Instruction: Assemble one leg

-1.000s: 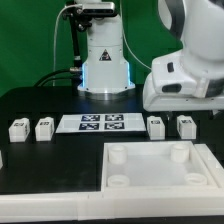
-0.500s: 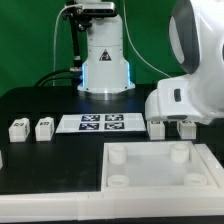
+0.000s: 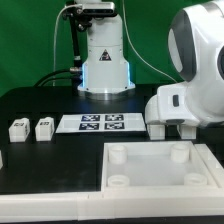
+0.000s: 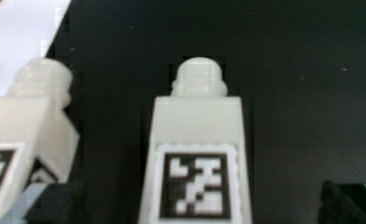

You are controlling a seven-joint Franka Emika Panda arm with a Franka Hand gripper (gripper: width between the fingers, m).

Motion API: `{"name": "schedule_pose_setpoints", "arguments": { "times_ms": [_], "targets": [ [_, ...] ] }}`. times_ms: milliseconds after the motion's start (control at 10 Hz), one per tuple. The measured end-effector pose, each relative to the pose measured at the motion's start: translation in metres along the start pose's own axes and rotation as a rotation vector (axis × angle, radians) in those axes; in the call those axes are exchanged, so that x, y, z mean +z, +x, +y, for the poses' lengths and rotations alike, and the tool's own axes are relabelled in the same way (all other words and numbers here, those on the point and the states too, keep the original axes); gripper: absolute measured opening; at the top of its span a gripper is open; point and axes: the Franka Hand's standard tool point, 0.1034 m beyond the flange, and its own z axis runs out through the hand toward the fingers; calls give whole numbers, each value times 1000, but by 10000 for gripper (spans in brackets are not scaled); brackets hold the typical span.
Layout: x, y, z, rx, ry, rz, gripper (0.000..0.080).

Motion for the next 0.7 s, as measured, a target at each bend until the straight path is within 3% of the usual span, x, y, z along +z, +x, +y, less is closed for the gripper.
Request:
{"name": "schedule_pose_setpoints", "arguments": {
  "times_ms": [300, 500, 600, 700],
  "targets": [
    [2, 1, -4, 0, -7, 9, 649],
    [2, 1, -4, 0, -7, 9, 391],
    [2, 1, -4, 0, -7, 8, 391],
    [2, 1, -4, 0, -7, 8, 290]
  ]
}}
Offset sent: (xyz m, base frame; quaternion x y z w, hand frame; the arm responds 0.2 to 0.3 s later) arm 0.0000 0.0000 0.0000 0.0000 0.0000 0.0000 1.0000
